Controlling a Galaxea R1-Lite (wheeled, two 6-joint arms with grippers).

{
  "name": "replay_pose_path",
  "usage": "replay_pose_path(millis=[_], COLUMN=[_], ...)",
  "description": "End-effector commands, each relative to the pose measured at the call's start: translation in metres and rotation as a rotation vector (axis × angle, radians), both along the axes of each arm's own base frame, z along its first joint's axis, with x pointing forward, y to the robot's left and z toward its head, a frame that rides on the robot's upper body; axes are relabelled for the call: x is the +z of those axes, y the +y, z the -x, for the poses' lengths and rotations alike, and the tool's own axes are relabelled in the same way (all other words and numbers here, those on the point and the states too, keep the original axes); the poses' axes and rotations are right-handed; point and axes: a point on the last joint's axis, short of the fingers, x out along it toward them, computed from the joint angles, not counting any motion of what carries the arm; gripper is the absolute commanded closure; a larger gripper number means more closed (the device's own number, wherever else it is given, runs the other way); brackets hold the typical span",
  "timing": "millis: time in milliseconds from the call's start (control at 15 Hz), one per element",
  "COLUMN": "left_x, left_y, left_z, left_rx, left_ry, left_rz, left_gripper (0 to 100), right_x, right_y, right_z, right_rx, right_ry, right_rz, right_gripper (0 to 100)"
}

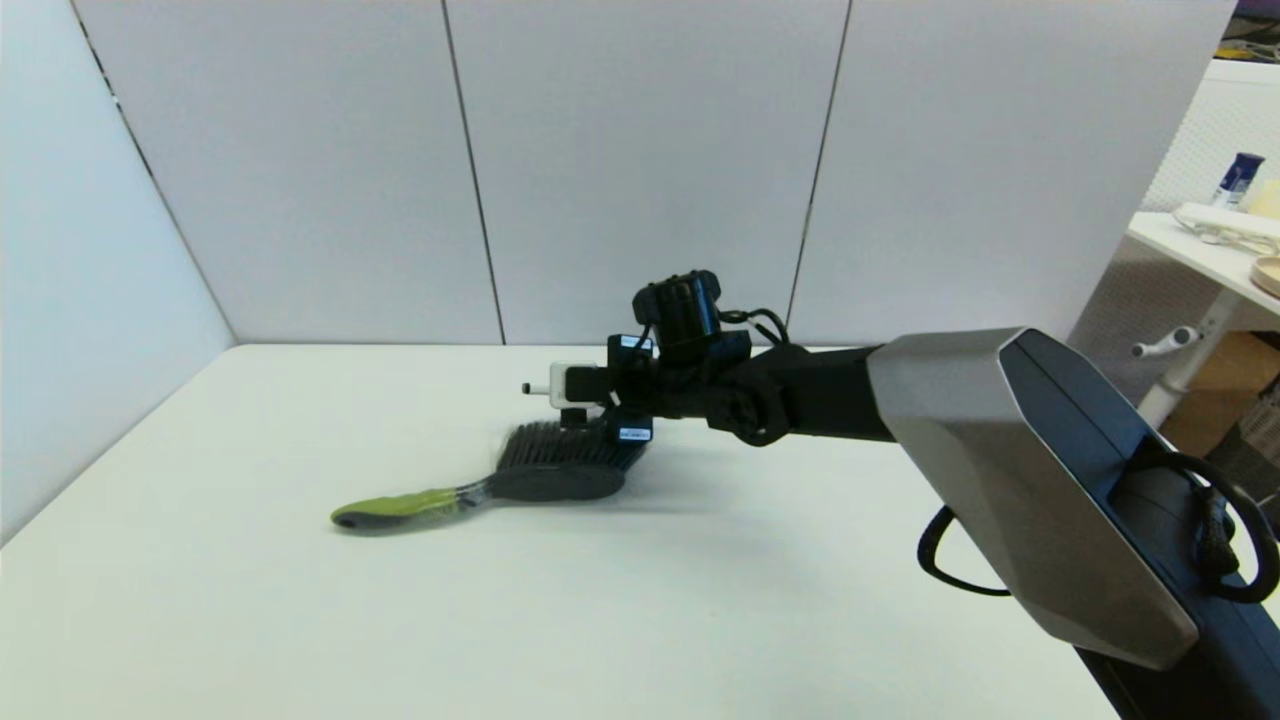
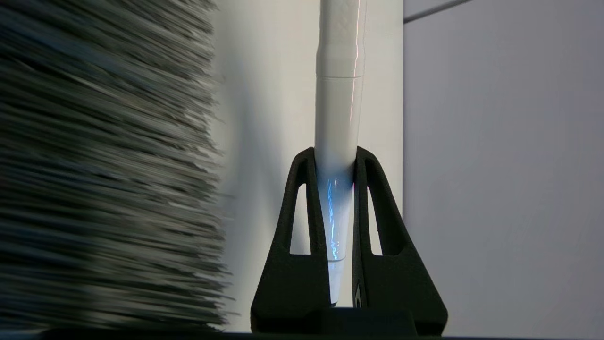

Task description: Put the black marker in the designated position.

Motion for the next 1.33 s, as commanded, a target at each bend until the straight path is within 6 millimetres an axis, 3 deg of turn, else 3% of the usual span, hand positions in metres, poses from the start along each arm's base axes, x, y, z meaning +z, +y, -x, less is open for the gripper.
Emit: replay_pose_path(millis=[67, 267, 333, 667, 800, 933, 1133, 1333], left_x=[0.000, 0.000, 0.000, 0.000, 0.000, 0.000, 0.000, 0.000], left_y=[0.000, 0.000, 0.000, 0.000, 0.000, 0.000, 0.000, 0.000], left_z=[0.000, 0.000, 0.000, 0.000, 0.000, 0.000, 0.000, 0.000], left_rx=[0.001, -0.001, 0.001, 0.001, 0.001, 0.001, -0.001, -0.001], left_ry=[0.001, 0.001, 0.001, 0.001, 0.001, 0.001, 0.001, 0.001], left_rz=[0.000, 0.000, 0.000, 0.000, 0.000, 0.000, 0.000, 0.000], left_gripper=[0, 0, 0, 0, 0, 0, 0, 0], right_x=[-0.003, -0.007, -0.010, -0.005, 0.014, 0.056, 0.137, 0.228], right_y=[0.005, 0.007, 0.008, 0.006, -0.006, -0.035, -0.093, -0.154], right_z=[0.003, 0.004, 0.003, 0.001, -0.003, -0.008, 0.002, 0.045], right_rx=[0.017, 0.039, 0.041, 0.009, -0.021, -0.099, -0.224, -0.317], right_ry=[-0.004, -0.005, -0.006, -0.007, -0.024, -0.049, -0.076, -0.122], right_rz=[0.007, 0.017, 0.024, -0.018, -0.053, -0.147, -0.335, -0.579], right_gripper=[100, 100, 0, 0, 0, 0, 0, 0])
